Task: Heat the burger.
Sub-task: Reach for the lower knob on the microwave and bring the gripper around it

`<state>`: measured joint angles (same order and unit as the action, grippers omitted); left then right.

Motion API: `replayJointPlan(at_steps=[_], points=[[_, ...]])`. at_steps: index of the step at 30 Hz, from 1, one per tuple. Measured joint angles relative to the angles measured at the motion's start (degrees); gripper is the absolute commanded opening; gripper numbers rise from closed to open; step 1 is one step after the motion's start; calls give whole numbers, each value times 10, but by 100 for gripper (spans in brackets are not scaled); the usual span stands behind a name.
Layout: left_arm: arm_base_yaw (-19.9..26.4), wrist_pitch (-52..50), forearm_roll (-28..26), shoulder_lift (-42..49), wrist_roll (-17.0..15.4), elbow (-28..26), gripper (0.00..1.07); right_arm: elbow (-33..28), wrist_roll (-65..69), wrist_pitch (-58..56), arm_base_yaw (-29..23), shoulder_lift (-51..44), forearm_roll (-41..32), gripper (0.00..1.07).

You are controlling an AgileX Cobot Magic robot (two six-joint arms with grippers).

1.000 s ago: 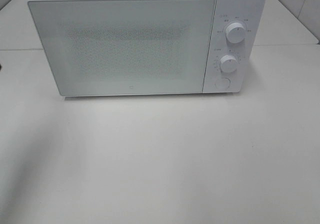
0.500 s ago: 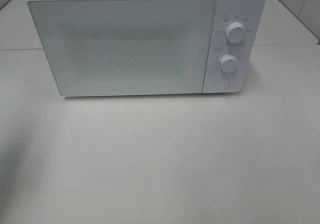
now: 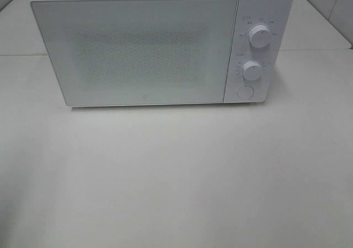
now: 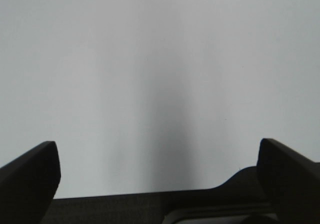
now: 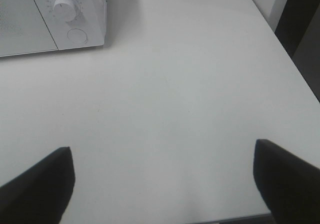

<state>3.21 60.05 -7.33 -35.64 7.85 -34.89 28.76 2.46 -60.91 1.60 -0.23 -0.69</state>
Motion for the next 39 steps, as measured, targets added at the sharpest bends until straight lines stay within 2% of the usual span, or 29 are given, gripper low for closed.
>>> replayJointPlan(at_steps=[2, 3, 5, 7, 18, 39], points=[[0, 1, 0, 30, 0, 7, 102, 0, 0, 0, 0, 0, 0, 94], [0, 1, 0, 81, 0, 21, 102, 0, 0, 0, 0, 0, 0, 94], [0, 1, 0, 108, 0, 25, 102, 0, 0, 0, 0, 0, 0, 94], [0, 1, -1, 174, 0, 42, 102, 0, 0, 0, 0, 0, 0, 94], [0, 1, -5, 339, 0, 60, 102, 0, 0, 0, 0, 0, 0, 94], [0, 1, -13, 359, -19, 60, 102, 0, 0, 0, 0, 0, 0, 94]])
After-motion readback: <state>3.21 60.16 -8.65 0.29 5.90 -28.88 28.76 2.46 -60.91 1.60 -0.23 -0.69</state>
